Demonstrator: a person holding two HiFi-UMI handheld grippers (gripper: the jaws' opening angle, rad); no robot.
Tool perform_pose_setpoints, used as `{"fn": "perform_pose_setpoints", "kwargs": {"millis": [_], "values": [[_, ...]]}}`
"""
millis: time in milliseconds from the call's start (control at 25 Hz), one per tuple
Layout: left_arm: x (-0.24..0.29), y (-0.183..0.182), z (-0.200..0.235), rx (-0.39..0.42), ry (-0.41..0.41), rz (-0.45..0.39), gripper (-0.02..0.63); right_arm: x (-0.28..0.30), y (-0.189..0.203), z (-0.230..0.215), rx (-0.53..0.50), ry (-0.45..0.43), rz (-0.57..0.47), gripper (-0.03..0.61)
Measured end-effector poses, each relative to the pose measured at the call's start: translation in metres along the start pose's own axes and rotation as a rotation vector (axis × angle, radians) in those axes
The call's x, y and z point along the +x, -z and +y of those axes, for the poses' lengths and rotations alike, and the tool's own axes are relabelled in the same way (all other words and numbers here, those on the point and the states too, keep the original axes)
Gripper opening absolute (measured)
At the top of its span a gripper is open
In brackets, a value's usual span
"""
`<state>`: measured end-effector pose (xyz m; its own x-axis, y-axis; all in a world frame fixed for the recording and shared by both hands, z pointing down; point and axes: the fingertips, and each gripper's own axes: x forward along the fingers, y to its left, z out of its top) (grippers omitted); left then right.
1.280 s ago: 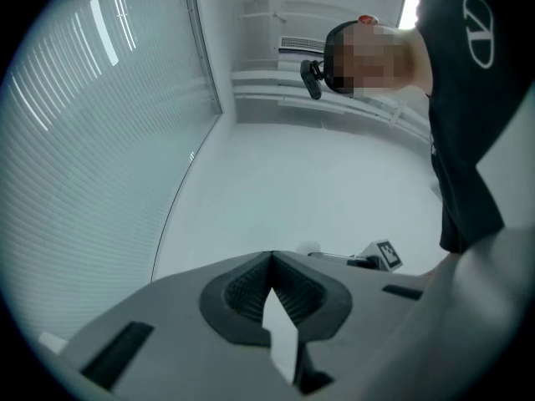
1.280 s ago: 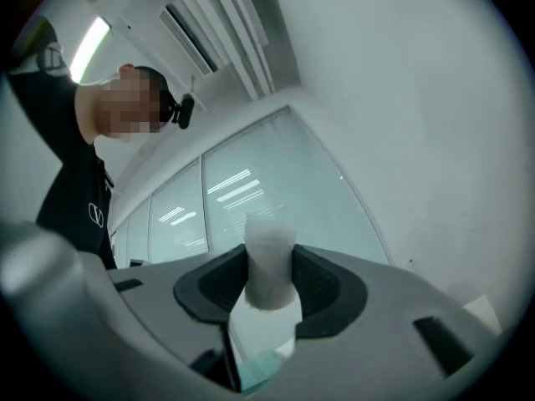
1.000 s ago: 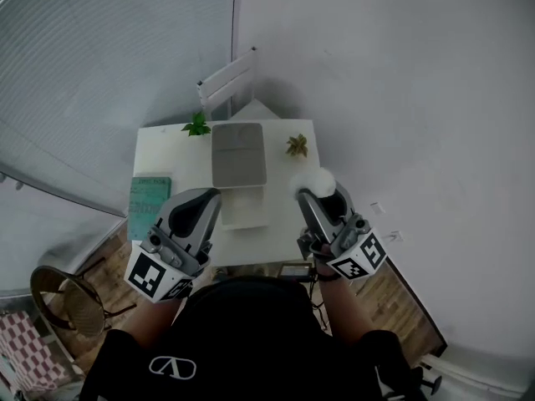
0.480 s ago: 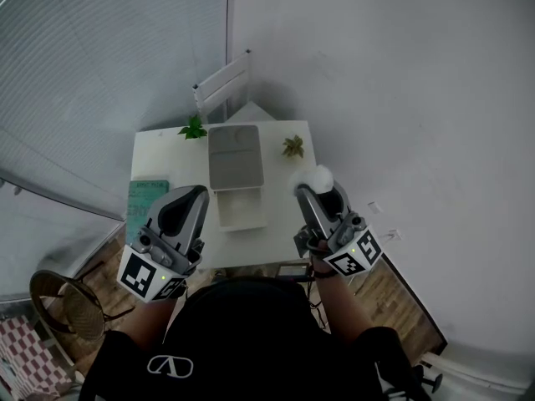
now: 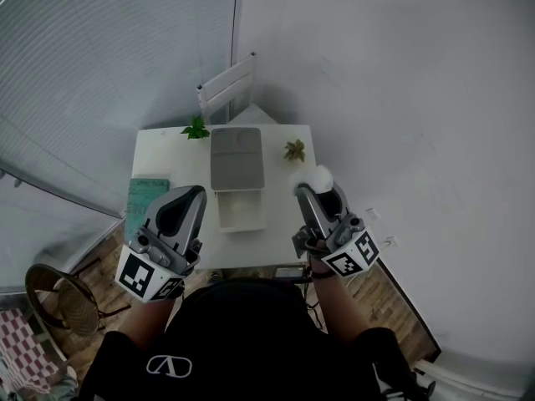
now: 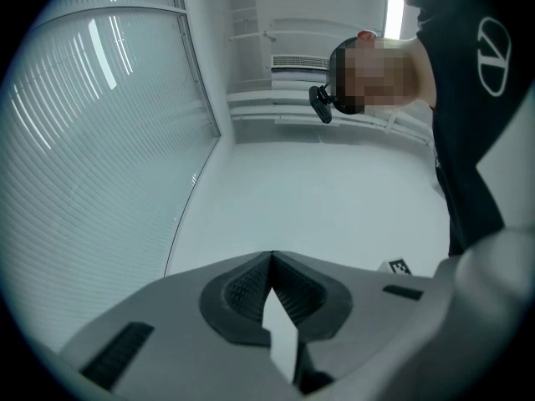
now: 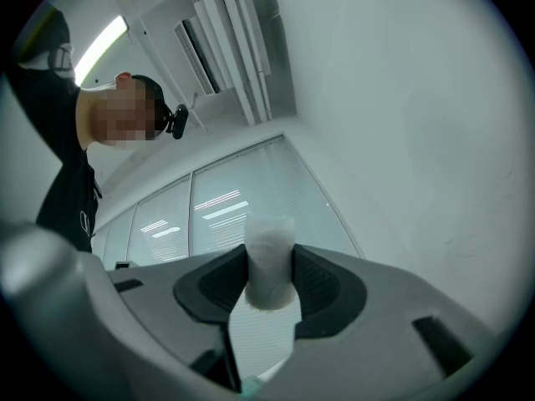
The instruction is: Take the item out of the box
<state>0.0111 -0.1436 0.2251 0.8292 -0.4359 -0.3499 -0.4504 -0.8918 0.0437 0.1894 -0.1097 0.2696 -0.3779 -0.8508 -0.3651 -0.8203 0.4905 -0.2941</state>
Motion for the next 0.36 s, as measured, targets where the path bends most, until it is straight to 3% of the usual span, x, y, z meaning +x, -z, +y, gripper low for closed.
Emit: {"fn": "perform_pose_setpoints", "kwargs": {"millis": [360], "values": [[-0.0032, 0.0035, 0.0022, 0.006, -0.022, 0.0, 0.005, 0.0013, -0.0015, -0.0001, 0.005, -0.01, -0.007, 0.164]]}}
